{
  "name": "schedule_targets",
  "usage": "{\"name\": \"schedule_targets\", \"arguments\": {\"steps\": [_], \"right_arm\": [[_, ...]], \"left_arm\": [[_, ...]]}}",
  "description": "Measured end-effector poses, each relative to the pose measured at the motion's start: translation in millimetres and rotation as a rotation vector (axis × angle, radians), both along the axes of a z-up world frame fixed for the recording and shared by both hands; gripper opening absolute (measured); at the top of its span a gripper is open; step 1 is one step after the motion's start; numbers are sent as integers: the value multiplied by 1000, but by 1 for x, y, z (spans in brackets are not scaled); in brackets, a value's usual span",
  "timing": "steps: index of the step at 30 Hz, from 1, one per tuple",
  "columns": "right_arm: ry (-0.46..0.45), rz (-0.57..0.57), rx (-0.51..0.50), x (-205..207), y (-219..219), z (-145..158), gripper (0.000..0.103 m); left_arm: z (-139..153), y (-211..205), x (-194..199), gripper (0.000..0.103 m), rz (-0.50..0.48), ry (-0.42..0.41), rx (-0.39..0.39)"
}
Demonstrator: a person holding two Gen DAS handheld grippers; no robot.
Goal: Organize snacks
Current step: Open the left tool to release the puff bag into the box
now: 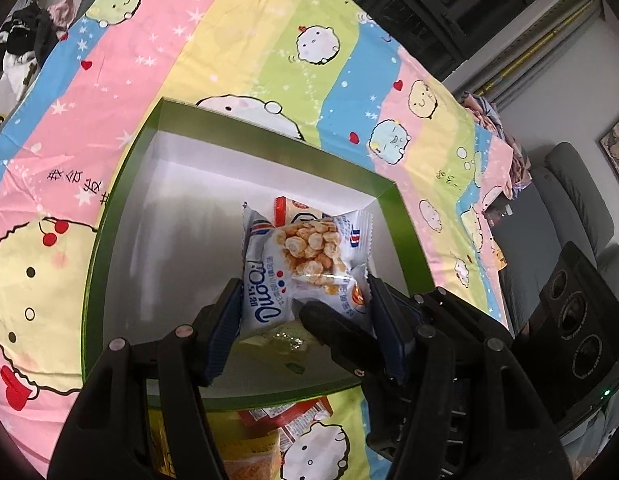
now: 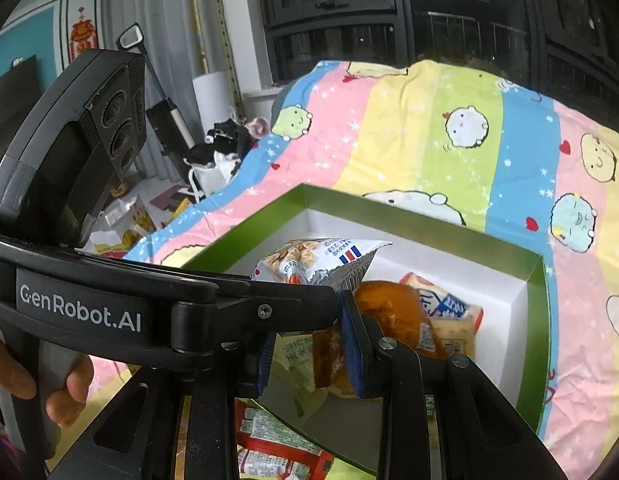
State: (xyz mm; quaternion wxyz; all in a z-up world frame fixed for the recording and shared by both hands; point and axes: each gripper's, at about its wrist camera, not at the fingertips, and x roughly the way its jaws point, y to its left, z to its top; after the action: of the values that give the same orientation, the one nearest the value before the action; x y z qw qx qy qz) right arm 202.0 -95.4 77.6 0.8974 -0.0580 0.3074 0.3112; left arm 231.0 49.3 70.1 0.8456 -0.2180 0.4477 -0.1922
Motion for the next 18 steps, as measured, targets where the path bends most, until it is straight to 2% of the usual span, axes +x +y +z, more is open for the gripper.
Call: {"name": "schedule_targets", "arguments": {"steps": [12,15,18], "right_arm": [[47,-17,-18,5,1,-7,32],[49,-20,-26,4,2,-6,32],[46,-22,-12,1,0,-2,33]], "left_arm": [[-9,-2,7,62,13,43,6],[-9,0,8,67,18,51,1],[-5,5,5,82,37,38,-10]]}}
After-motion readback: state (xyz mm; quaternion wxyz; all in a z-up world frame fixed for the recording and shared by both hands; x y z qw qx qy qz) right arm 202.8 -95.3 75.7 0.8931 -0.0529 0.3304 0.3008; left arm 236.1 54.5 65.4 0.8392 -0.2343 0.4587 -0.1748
